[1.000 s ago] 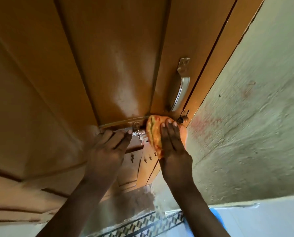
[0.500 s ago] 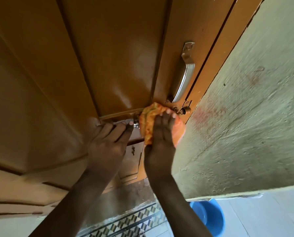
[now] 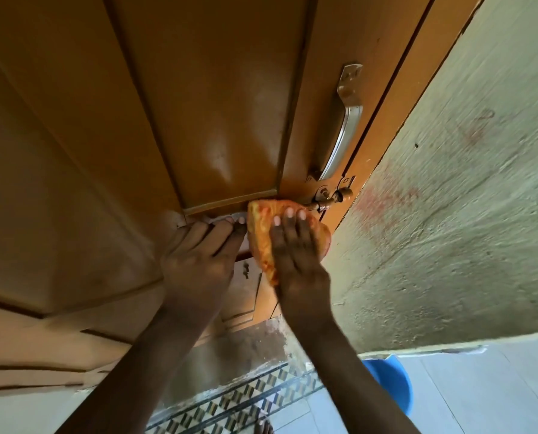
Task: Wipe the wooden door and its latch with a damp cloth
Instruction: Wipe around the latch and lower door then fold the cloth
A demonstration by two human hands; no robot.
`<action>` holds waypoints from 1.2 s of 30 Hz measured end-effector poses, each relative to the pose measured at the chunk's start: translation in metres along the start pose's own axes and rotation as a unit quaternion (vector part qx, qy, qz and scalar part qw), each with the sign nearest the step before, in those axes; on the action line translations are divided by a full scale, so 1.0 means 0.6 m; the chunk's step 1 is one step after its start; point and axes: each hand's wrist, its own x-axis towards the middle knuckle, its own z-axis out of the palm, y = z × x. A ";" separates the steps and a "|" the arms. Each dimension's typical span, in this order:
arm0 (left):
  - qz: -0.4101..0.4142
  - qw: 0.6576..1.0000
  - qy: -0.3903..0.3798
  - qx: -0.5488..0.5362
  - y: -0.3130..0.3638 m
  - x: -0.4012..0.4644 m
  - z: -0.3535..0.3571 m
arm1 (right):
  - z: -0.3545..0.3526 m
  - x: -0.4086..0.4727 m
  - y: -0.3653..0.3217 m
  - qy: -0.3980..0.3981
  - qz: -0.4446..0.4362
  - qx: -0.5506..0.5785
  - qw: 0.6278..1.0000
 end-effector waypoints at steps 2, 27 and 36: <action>0.003 1.000 -0.005 0.005 -0.003 -0.002 0.001 | -0.015 0.004 0.043 0.026 0.065 -0.028 0.997; -0.025 1.000 0.010 0.007 0.002 0.002 0.003 | 0.011 0.037 -0.099 0.074 0.195 0.128 0.970; -0.005 1.000 0.006 -0.002 -0.007 -0.003 0.001 | 0.001 0.022 -0.009 0.104 0.238 0.093 0.961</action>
